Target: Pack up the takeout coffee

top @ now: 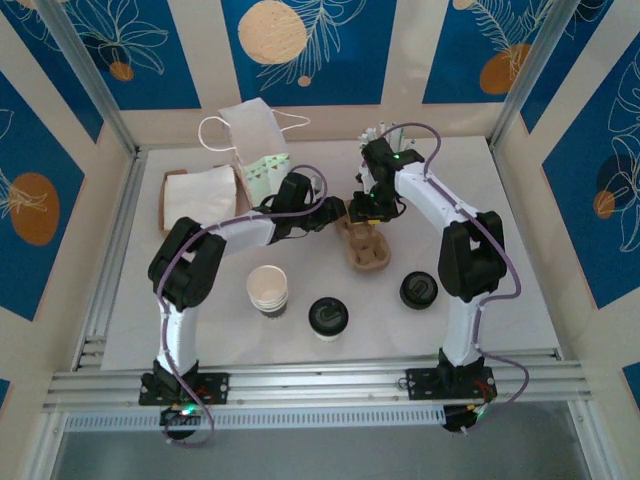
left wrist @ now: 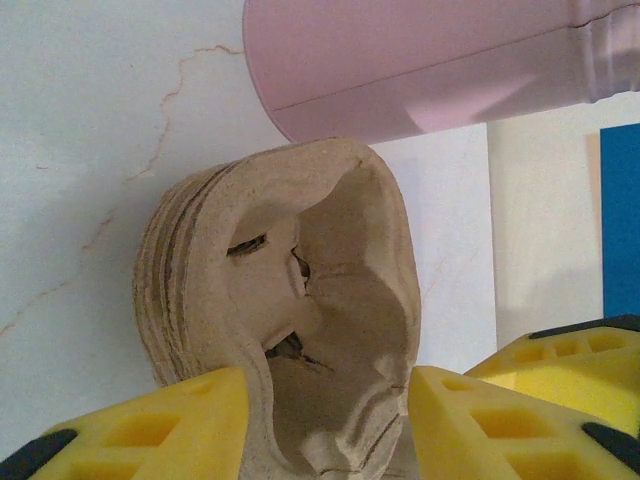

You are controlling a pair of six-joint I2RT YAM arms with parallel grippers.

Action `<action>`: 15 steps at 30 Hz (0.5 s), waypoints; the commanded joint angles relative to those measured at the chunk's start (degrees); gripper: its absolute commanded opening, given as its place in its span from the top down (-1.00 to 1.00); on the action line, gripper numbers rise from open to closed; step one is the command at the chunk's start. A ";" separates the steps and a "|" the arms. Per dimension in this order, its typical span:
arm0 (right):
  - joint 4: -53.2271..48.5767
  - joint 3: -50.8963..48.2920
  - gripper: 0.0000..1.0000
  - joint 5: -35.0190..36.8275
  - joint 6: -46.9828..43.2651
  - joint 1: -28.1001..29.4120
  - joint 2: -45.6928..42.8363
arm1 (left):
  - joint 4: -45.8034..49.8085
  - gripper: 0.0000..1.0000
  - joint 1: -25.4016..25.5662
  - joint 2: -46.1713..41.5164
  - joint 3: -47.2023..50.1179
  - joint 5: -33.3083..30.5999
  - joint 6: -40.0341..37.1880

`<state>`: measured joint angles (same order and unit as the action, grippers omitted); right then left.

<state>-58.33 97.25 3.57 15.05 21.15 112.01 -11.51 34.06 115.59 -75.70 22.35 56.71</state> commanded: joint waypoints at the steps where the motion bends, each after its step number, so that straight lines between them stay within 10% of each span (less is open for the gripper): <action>1: -1.69 -0.35 0.10 1.60 0.04 0.97 1.54 | -0.49 0.06 -0.84 0.06 0.20 0.67 0.51; 15: -1.84 0.07 0.10 0.91 0.20 0.62 1.77 | 1.58 0.00 -0.95 -0.29 -0.68 0.59 -0.38</action>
<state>-58.76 97.25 4.69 15.05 21.71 113.19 -11.29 33.78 115.59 -75.70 22.33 56.69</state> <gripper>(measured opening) 0.450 0.497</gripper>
